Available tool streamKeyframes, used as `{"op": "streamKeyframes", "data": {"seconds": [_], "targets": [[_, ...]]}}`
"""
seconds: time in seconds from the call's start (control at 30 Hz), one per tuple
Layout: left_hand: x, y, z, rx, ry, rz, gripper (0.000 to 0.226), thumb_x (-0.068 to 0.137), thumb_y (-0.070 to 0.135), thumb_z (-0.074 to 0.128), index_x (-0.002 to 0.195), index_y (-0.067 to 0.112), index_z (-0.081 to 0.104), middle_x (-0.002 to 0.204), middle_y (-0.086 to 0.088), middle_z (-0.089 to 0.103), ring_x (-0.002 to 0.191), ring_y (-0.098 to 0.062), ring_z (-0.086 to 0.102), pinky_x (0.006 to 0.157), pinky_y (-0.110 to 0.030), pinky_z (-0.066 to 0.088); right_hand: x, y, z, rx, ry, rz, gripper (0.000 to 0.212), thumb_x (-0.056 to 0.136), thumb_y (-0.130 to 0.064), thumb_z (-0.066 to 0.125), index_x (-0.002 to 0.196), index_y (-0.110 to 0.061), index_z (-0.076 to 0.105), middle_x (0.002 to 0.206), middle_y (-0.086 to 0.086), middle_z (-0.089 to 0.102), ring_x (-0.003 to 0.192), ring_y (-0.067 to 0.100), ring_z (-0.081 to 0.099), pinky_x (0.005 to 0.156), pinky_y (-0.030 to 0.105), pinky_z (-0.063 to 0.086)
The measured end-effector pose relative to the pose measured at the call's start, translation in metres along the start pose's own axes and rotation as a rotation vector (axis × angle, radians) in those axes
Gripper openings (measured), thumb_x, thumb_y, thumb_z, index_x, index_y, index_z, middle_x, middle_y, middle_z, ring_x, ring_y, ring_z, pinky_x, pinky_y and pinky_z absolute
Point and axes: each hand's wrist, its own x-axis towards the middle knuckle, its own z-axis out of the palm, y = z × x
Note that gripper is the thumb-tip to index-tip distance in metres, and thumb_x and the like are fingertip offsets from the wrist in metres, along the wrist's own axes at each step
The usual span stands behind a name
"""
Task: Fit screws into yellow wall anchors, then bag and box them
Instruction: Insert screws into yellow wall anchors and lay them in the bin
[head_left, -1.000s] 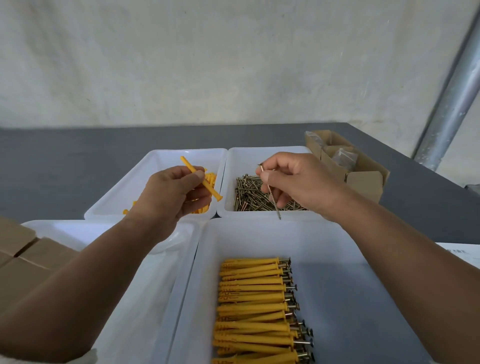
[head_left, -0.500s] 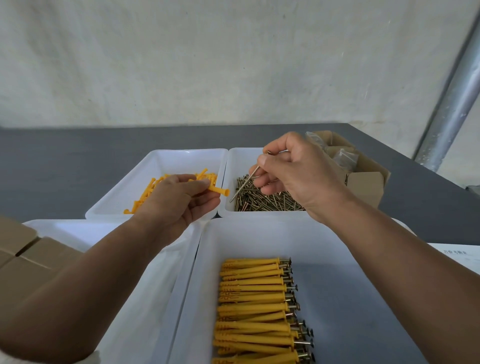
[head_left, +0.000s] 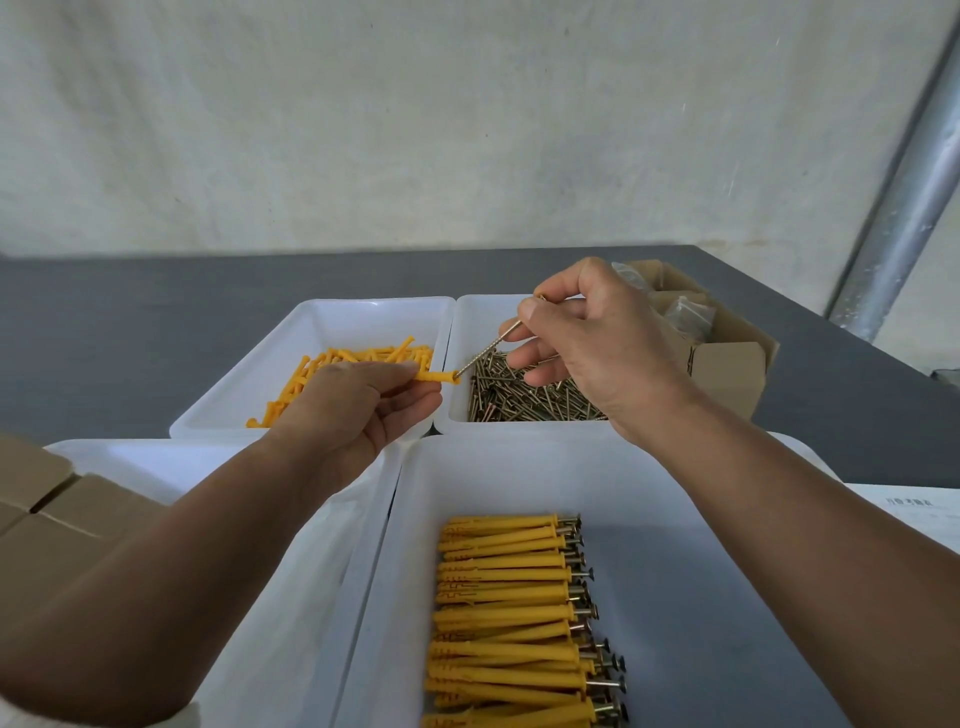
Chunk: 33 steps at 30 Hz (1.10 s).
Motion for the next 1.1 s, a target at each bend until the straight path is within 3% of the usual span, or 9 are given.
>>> {"op": "streamKeyframes", "data": {"seconds": [0.1,0.37,0.6,0.83,0.97,1.1], "targets": [[0.000,0.001,-0.001,-0.051,0.039,0.012,0.009,0.094,-0.002,0.056,0.095,-0.008,0.063,0.085,-0.017,0.072,0.066,-0.019,0.072,0.054,-0.026,0.058,-0.001,0.003,-0.001,-0.033,-0.009,0.005,0.008,0.092,-0.014,0.062,0.090,-0.014,0.054,0.077,0.003,0.074,0.066,0.021,0.072,0.050,0.030,0.056],[0.006,0.003,-0.006,-0.044,0.123,0.087,0.004,0.093,-0.004,0.057,0.092,-0.008,0.059,0.065,-0.013,0.071,0.062,-0.019,0.072,0.053,-0.025,0.057,-0.003,0.014,-0.004,-0.365,-0.160,0.124,0.009,0.087,-0.026,0.068,0.083,-0.020,0.062,0.071,-0.002,0.069,0.057,0.008,0.065,0.052,0.023,0.052],[0.003,-0.002,-0.003,0.058,0.043,0.137,0.039,0.092,-0.002,0.060,0.127,-0.012,0.046,0.082,-0.020,0.069,0.066,-0.021,0.072,0.055,-0.025,0.057,-0.006,0.013,-0.003,-0.494,-0.298,0.171,0.004,0.088,-0.025,0.066,0.087,-0.022,0.064,0.079,0.000,0.069,0.061,0.011,0.068,0.056,0.026,0.057],[-0.002,-0.004,0.003,0.150,-0.014,0.170,0.024,0.090,-0.003,0.063,0.106,0.004,0.047,0.066,-0.012,0.072,0.068,-0.024,0.074,0.057,-0.029,0.059,-0.010,0.009,-0.001,-0.501,-0.450,0.187,0.008,0.090,-0.024,0.065,0.098,-0.026,0.063,0.085,-0.002,0.069,0.059,0.007,0.066,0.053,0.020,0.052],[-0.005,-0.006,0.003,0.206,-0.087,0.186,0.024,0.089,-0.001,0.065,0.103,0.005,0.047,0.068,-0.012,0.072,0.070,-0.025,0.073,0.059,-0.029,0.059,-0.012,0.008,0.001,-0.545,-0.509,0.185,0.008,0.092,-0.035,0.063,0.095,-0.028,0.064,0.081,-0.005,0.070,0.056,0.004,0.066,0.052,0.018,0.052],[-0.008,-0.007,0.003,0.289,-0.147,0.195,0.020,0.087,0.006,0.068,0.096,0.006,0.050,0.074,-0.011,0.070,0.069,-0.024,0.072,0.060,-0.030,0.058,-0.013,0.002,-0.002,-0.590,-0.623,0.229,0.008,0.095,-0.029,0.061,0.093,-0.022,0.065,0.079,-0.001,0.073,0.056,0.007,0.067,0.052,0.020,0.052]]}}
